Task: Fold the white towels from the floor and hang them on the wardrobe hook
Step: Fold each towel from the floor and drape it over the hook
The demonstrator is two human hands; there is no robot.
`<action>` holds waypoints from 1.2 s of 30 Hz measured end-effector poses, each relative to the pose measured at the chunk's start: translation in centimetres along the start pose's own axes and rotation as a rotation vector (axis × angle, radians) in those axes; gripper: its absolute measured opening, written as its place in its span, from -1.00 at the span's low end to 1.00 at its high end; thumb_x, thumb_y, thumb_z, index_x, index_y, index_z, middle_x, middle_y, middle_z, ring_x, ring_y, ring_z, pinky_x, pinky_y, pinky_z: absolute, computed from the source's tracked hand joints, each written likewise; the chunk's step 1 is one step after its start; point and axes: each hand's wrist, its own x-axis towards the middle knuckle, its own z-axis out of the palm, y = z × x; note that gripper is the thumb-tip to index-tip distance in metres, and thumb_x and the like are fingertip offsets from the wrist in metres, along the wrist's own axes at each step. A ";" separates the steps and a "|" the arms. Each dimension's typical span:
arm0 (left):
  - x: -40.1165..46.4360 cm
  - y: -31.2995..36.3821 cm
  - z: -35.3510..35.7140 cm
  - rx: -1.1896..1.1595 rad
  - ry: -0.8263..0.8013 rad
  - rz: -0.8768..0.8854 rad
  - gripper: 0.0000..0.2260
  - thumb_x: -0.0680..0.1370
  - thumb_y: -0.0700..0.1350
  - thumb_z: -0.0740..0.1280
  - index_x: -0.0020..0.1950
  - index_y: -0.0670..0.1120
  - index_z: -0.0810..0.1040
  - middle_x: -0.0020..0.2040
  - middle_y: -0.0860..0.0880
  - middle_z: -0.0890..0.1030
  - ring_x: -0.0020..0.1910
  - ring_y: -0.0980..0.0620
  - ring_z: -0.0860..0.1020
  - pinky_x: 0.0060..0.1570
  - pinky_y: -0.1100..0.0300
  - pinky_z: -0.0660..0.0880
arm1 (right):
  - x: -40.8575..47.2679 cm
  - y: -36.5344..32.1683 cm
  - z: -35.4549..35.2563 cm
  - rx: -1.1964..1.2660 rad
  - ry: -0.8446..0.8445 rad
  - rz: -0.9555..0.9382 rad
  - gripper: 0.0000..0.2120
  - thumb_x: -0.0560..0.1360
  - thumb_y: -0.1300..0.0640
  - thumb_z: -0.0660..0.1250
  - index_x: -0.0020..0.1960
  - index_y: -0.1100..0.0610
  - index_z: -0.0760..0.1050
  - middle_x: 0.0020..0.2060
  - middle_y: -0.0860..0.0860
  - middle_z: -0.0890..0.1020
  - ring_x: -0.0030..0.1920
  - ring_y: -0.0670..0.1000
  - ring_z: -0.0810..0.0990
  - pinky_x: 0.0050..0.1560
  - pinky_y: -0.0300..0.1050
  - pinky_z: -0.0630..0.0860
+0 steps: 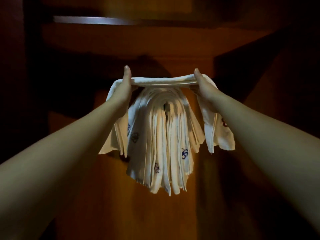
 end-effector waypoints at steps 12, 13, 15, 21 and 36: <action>4.6 -4.6 -0.1 0.023 -0.076 -0.036 -0.14 0.54 0.49 -0.12 0.45 -0.16 0.47 0.41 -0.09 0.52 0.31 0.09 0.52 0.37 0.17 0.36 | 5.6 5.4 1.0 -0.064 -0.033 0.043 -0.11 0.34 -0.58 0.13 0.49 -0.07 0.37 0.36 0.07 0.54 0.36 0.10 0.52 0.46 0.18 0.36; 4.8 -5.1 -0.3 0.027 -0.082 -0.029 -0.12 0.54 0.49 -0.13 0.49 -0.16 0.43 0.45 -0.11 0.49 0.39 0.06 0.47 0.47 0.12 0.28 | 5.6 5.6 1.1 -0.062 -0.049 0.054 -0.10 0.34 -0.58 0.13 0.50 -0.07 0.35 0.38 0.07 0.53 0.37 0.10 0.51 0.47 0.18 0.35; 4.7 -5.9 -0.3 0.020 -0.079 -0.032 -0.12 0.54 0.49 -0.13 0.52 -0.15 0.40 0.48 -0.13 0.45 0.46 0.04 0.40 0.50 0.11 0.22 | 5.8 5.9 1.2 -0.065 -0.080 0.076 -0.07 0.33 -0.59 0.12 0.54 -0.07 0.31 0.42 0.08 0.49 0.40 0.10 0.48 0.48 0.19 0.33; 5.0 -6.0 1.3 -0.032 -0.094 -0.029 -0.14 0.51 0.51 -0.09 0.44 -0.09 0.50 0.37 -0.11 0.57 0.25 0.10 0.57 0.35 0.14 0.41 | 6.7 6.8 0.3 -0.051 -0.027 0.065 -0.15 0.40 -0.56 0.10 0.51 -0.07 0.35 0.39 0.07 0.51 0.39 0.10 0.49 0.47 0.18 0.34; -5.0 -13.3 0.0 0.020 0.052 -0.175 -0.26 0.60 0.41 -0.19 0.62 0.00 0.19 0.60 -0.07 0.25 0.51 0.07 0.27 0.36 0.24 0.22 | 0.6 13.0 0.3 -0.103 -0.264 0.196 -0.13 0.43 -0.60 -0.06 0.63 -0.20 0.05 0.60 0.02 0.25 0.59 0.09 0.20 0.58 0.26 0.03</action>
